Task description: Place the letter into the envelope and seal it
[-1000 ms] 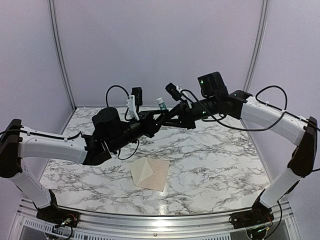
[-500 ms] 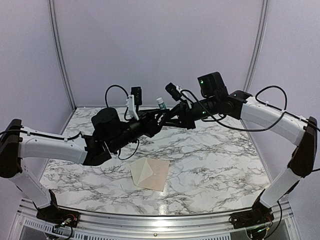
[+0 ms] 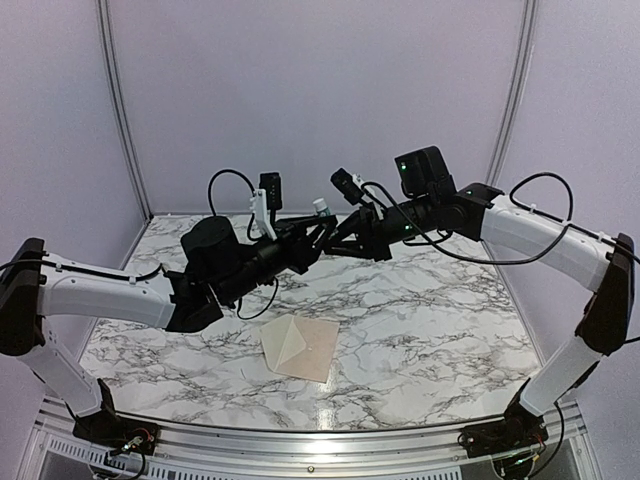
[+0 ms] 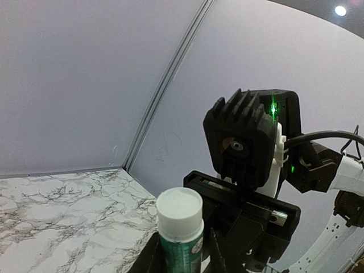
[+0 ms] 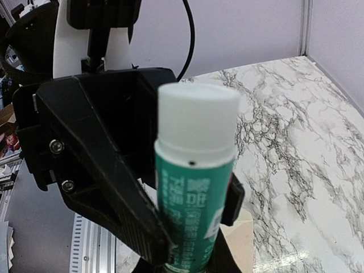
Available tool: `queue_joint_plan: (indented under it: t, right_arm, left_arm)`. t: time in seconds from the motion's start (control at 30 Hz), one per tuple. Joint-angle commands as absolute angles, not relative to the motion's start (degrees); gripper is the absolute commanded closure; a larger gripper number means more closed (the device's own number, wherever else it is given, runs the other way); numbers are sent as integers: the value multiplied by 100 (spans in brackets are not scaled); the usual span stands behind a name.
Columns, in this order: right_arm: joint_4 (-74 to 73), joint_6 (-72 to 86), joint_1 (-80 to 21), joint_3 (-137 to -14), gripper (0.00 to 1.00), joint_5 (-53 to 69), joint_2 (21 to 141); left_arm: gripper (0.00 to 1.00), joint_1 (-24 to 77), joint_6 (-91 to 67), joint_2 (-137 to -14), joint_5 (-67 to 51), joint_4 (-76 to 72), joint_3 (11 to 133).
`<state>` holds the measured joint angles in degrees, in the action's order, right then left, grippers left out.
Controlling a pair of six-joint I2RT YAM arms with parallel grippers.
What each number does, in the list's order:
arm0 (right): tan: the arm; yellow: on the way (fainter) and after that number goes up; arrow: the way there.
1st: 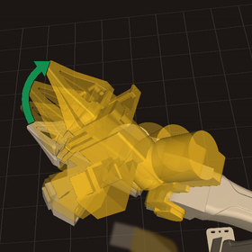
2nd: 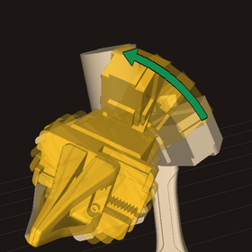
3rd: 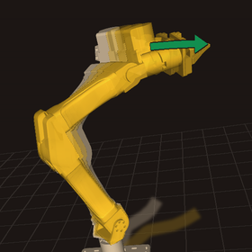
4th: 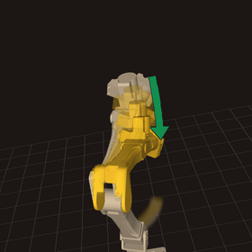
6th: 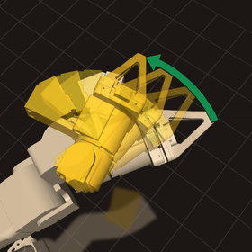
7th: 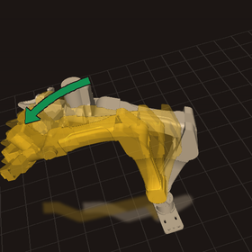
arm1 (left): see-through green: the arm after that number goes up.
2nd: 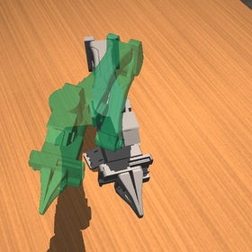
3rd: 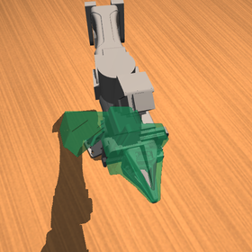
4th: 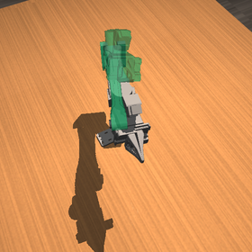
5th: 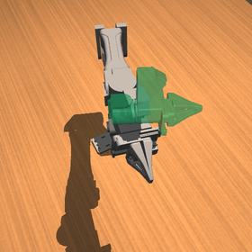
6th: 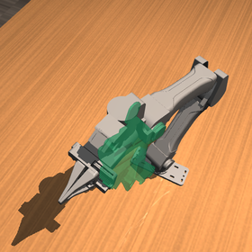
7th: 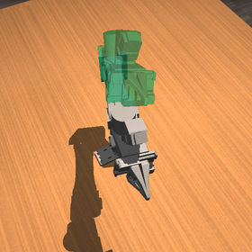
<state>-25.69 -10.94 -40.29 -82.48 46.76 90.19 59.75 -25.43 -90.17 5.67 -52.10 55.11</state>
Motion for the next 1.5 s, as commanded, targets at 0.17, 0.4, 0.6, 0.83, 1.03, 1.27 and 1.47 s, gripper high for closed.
queue_joint_plan:
  t: [0.17,0.4,0.6,0.83,1.03,1.27,1.47]
  right_arm:
    - [-2441,-1111,-4070,-8218,100,4774,8815]
    - [-2719,-1315,-4061,-8198,79,5070,8804]
    - [-2462,-1360,-4070,-7833,53,3359,8256]
    - [-2598,-1364,-4131,-8027,46,3305,8363]
    - [-2689,-1368,-4305,-8213,44,3046,8563]
    - [-2699,-1533,-4753,-8403,49,2549,8607]
    - [-2698,-1459,-4783,-8516,52,1996,8604]
  left_arm:
    - [91,6003,-2514,-9205,457,-5458,5634]
    - [100,5994,-2432,-9070,493,-5458,5514]
    - [100,6065,-2684,-8879,1201,-5619,5293]
    - [100,6182,-2891,-9021,1478,-5911,5286]
    - [100,6214,-3010,-9066,1507,-6207,5222]
    - [100,6214,-3067,-9136,1432,-6271,5242]
    - [100,6214,-3067,-9099,1426,-6288,5197]
